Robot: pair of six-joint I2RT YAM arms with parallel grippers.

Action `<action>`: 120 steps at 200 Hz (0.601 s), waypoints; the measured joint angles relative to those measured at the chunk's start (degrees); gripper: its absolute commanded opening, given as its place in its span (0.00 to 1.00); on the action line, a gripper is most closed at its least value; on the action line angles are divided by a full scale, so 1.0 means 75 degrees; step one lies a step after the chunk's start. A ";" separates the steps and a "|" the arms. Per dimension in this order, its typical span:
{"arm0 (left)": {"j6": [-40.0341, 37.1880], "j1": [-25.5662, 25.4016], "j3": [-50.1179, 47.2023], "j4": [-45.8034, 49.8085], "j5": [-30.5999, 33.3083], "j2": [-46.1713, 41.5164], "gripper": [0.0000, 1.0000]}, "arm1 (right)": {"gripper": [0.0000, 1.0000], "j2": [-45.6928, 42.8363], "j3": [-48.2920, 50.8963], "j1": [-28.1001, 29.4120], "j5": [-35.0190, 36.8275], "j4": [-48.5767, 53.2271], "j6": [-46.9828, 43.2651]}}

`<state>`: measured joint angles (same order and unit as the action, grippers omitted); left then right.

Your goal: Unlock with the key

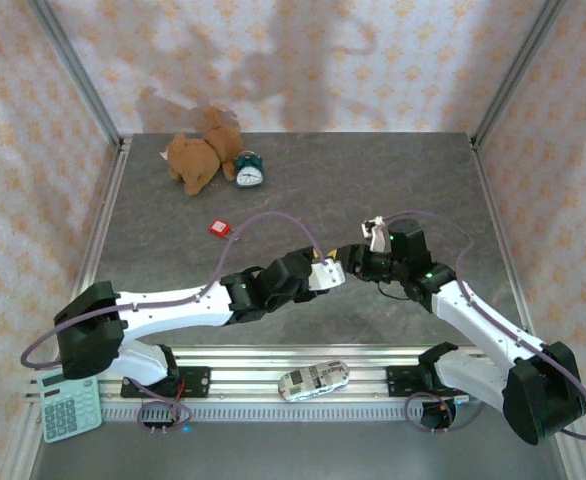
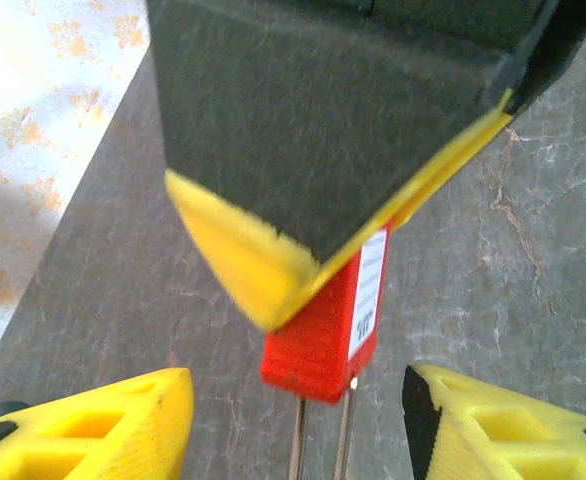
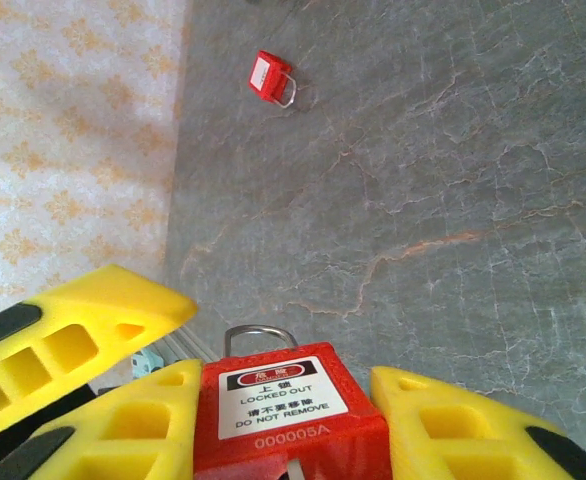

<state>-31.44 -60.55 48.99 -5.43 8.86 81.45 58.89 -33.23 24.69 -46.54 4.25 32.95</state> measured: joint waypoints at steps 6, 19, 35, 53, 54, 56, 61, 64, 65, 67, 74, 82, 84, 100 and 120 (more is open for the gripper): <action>-0.0009 0.0000 0.0012 -0.0047 0.0006 0.0055 0.55 | 0.22 0.0000 0.0000 0.0006 -0.0003 0.0000 0.0000; -0.0023 0.0000 0.0017 -0.0163 0.0029 0.0152 0.50 | 0.22 0.0000 0.0000 0.0038 -0.0003 0.0000 -0.0003; -0.0070 0.0000 0.0017 -0.0251 0.0035 0.0213 0.43 | 0.22 -0.0003 0.0000 0.0055 -0.0029 0.0000 -0.0003; -0.0085 -0.0009 0.0020 -0.0291 0.0035 0.0227 0.32 | 0.22 -0.0003 0.0000 0.0055 -0.0026 -0.0041 -0.0003; -0.0096 -0.0015 0.0020 -0.0289 0.0038 0.0230 0.31 | 0.22 -0.0003 0.0000 0.0055 -0.0026 -0.0047 -0.0003; -0.0096 -0.0015 0.0020 -0.0289 0.0041 0.0233 0.30 | 0.22 -0.0006 0.0000 0.0055 -0.0023 -0.0052 -0.0003; -0.0087 -0.0017 0.0020 -0.0303 0.0041 0.0236 0.27 | 0.22 -0.0012 0.0000 0.0055 -0.0020 -0.0061 -0.0006; -0.0076 -0.0023 0.0020 -0.0303 0.0038 0.0239 0.25 | 0.22 -0.0017 0.0000 0.0055 -0.0015 -0.0067 -0.0015; -0.0070 -0.0023 0.0020 -0.0303 0.0038 0.0239 0.25 | 0.22 -0.0017 0.0000 0.0055 -0.0012 -0.0070 -0.0026; -0.0093 -0.0023 0.0020 -0.0309 0.0044 0.0239 0.24 | 0.22 -0.0020 0.0000 0.0055 0.0000 -0.0070 -0.0038; -0.0096 -0.0023 0.0020 -0.0326 0.0050 0.0239 0.23 | 0.22 -0.0032 0.0000 0.0052 0.0015 -0.0076 -0.0082; -0.0079 -0.0023 0.0020 -0.0338 0.0052 0.0239 0.21 | 0.22 -0.0038 0.0000 0.0052 0.0035 -0.0085 -0.0122; -0.0070 -0.0023 0.0020 -0.0341 0.0052 0.0239 0.21 | 0.22 -0.0038 0.0000 0.0052 0.0041 -0.0085 -0.0125; -0.0070 -0.0023 0.0020 -0.0344 0.0052 0.0239 0.18 | 0.22 -0.0047 0.0000 0.0052 0.0067 -0.0085 -0.0201; -0.0070 -0.0023 0.0017 -0.0347 0.0055 0.0239 0.11 | 0.32 -0.0067 0.0000 0.0052 0.0085 -0.0085 -0.0213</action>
<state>-31.97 -60.73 49.12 -8.03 9.28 83.24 58.39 -33.23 25.08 -45.91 3.62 31.35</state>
